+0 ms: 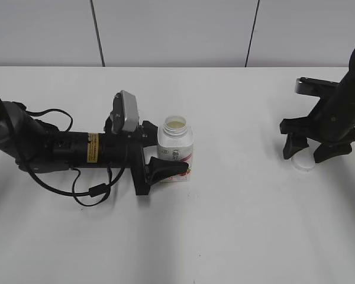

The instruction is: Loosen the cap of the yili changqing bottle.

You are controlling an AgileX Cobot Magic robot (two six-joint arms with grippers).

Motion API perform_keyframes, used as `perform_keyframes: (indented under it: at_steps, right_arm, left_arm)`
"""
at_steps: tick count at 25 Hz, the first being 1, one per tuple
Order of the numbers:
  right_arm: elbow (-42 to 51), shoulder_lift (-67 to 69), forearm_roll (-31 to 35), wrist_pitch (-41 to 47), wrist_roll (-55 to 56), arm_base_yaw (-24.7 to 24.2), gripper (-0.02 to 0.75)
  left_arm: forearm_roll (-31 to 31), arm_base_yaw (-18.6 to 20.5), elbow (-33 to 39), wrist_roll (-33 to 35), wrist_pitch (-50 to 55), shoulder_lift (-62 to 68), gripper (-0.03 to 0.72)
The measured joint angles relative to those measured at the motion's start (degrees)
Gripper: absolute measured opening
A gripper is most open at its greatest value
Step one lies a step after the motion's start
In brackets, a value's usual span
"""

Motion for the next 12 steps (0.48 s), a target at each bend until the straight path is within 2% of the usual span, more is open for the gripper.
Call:
perform_keyframes:
  at_steps: [4,12]
  right_arm:
    - [-0.18,0.00,0.30,0.87,0.00,0.00,0.543]
    - [-0.18,0.00,0.56,2.34,0.05,0.00,0.543]
  left_arm:
    - [0.05,0.00,0.00,-0.48,-1.24,0.00,0.549]
    - [0.39,0.00,0.00,-2.42,-1.57,-1.07,0.582]
